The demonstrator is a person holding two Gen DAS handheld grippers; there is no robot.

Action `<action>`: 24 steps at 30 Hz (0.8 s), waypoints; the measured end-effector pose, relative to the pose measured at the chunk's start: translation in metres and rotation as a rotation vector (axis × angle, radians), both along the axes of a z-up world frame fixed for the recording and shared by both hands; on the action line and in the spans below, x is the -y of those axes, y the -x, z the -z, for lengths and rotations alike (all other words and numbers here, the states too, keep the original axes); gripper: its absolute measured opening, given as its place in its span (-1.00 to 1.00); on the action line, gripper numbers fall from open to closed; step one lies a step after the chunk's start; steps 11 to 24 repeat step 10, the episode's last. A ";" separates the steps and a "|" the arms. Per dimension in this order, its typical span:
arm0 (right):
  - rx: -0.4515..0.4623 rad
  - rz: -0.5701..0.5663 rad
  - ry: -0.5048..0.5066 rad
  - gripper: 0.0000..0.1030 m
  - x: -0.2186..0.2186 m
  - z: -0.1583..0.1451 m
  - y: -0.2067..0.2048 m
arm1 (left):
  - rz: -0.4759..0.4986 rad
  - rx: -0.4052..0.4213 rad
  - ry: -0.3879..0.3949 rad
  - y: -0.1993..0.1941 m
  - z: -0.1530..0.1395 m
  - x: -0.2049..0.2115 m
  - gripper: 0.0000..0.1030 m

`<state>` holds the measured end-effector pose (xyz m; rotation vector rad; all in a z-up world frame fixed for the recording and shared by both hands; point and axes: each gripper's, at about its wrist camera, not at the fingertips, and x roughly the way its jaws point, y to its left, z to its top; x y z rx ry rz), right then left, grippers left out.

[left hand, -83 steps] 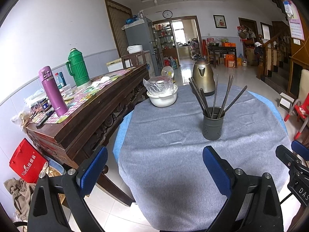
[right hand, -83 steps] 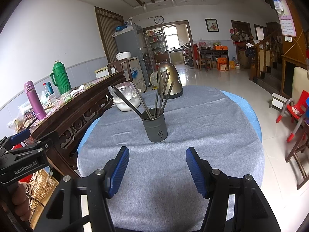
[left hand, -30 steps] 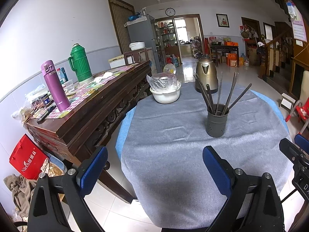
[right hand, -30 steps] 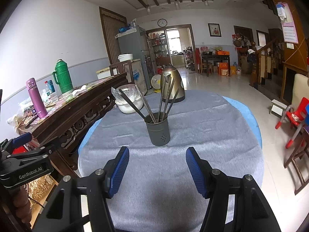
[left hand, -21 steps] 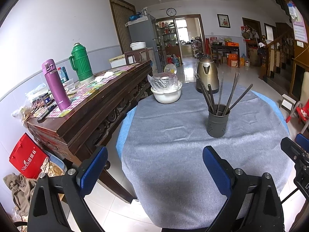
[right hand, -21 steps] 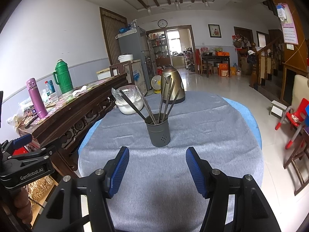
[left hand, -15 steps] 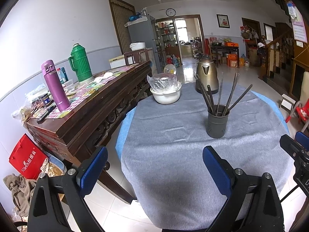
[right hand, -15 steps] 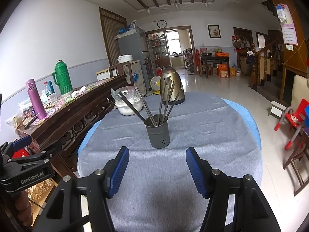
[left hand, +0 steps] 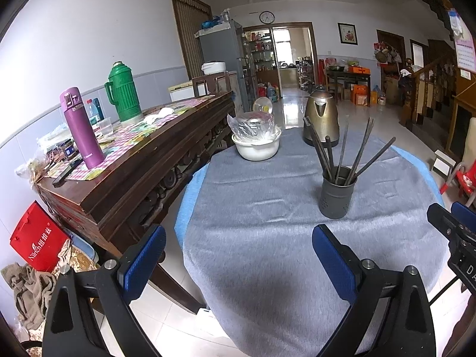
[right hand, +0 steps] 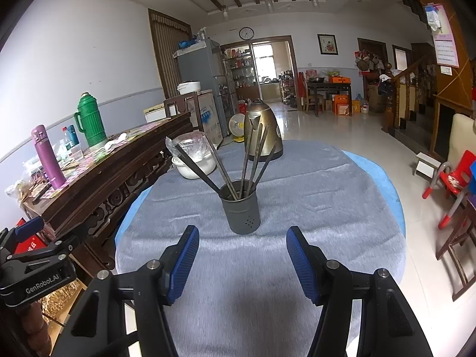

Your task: Organize utensils

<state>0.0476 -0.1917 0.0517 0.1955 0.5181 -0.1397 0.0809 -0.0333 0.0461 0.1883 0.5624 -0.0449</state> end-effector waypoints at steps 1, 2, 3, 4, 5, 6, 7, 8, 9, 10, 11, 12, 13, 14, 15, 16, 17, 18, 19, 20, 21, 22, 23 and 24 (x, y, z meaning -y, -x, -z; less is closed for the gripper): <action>-0.003 -0.002 0.002 0.26 0.000 0.001 -0.003 | -0.003 -0.002 0.001 -0.002 0.001 0.000 0.91; -0.007 -0.004 0.002 0.26 0.000 0.002 -0.006 | -0.004 -0.007 0.005 -0.006 0.002 0.000 0.91; -0.013 -0.007 0.000 0.26 0.001 0.004 -0.010 | -0.003 -0.011 0.007 -0.010 0.003 0.001 0.91; -0.018 -0.007 -0.003 0.26 0.002 0.006 -0.014 | -0.006 -0.013 0.006 -0.013 0.004 0.001 0.91; -0.025 -0.006 -0.007 0.26 0.005 0.009 -0.018 | -0.009 -0.016 0.005 -0.017 0.006 0.002 0.91; -0.032 -0.003 -0.009 0.26 0.008 0.012 -0.023 | -0.006 -0.023 0.009 -0.022 0.009 0.003 0.91; -0.039 0.001 -0.009 0.26 0.011 0.015 -0.027 | -0.002 -0.031 0.014 -0.027 0.012 0.004 0.91; -0.046 0.007 -0.006 0.26 0.015 0.019 -0.031 | 0.001 -0.046 0.023 -0.034 0.017 0.006 0.91; -0.054 0.016 -0.001 0.26 0.022 0.025 -0.036 | 0.010 -0.069 0.040 -0.044 0.023 0.007 0.91; -0.067 0.032 0.007 0.26 0.033 0.034 -0.044 | 0.024 -0.094 0.063 -0.055 0.030 0.008 0.91; -0.067 0.032 0.007 0.26 0.033 0.034 -0.044 | 0.024 -0.094 0.063 -0.055 0.030 0.008 0.91; -0.067 0.032 0.007 0.26 0.033 0.034 -0.044 | 0.024 -0.094 0.063 -0.055 0.030 0.008 0.91; -0.067 0.032 0.007 0.26 0.033 0.034 -0.044 | 0.024 -0.094 0.063 -0.055 0.030 0.008 0.91; -0.067 0.032 0.007 0.26 0.033 0.034 -0.044 | 0.024 -0.094 0.063 -0.055 0.030 0.008 0.91; -0.067 0.032 0.007 0.26 0.033 0.034 -0.044 | 0.024 -0.094 0.063 -0.055 0.030 0.008 0.91; -0.067 0.032 0.007 0.26 0.033 0.034 -0.044 | 0.024 -0.094 0.063 -0.055 0.030 0.008 0.91; -0.067 0.032 0.007 0.26 0.033 0.034 -0.044 | 0.024 -0.094 0.063 -0.055 0.030 0.008 0.91; -0.067 0.032 0.007 0.26 0.033 0.034 -0.044 | 0.024 -0.094 0.063 -0.055 0.030 0.008 0.91; -0.067 0.032 0.007 0.26 0.033 0.034 -0.044 | 0.024 -0.094 0.063 -0.055 0.030 0.008 0.91; -0.067 0.032 0.007 0.26 0.033 0.034 -0.044 | 0.024 -0.094 0.063 -0.055 0.030 0.008 0.91; -0.067 0.032 0.007 0.26 0.033 0.034 -0.044 | 0.024 -0.094 0.063 -0.055 0.030 0.008 0.91; -0.067 0.032 0.007 0.26 0.033 0.034 -0.044 | 0.024 -0.094 0.063 -0.055 0.030 0.008 0.91; -0.067 0.032 0.007 0.26 0.033 0.034 -0.044 | 0.024 -0.094 0.063 -0.055 0.030 0.008 0.91; -0.067 0.032 0.007 0.26 0.033 0.034 -0.044 | 0.024 -0.094 0.063 -0.055 0.030 0.008 0.91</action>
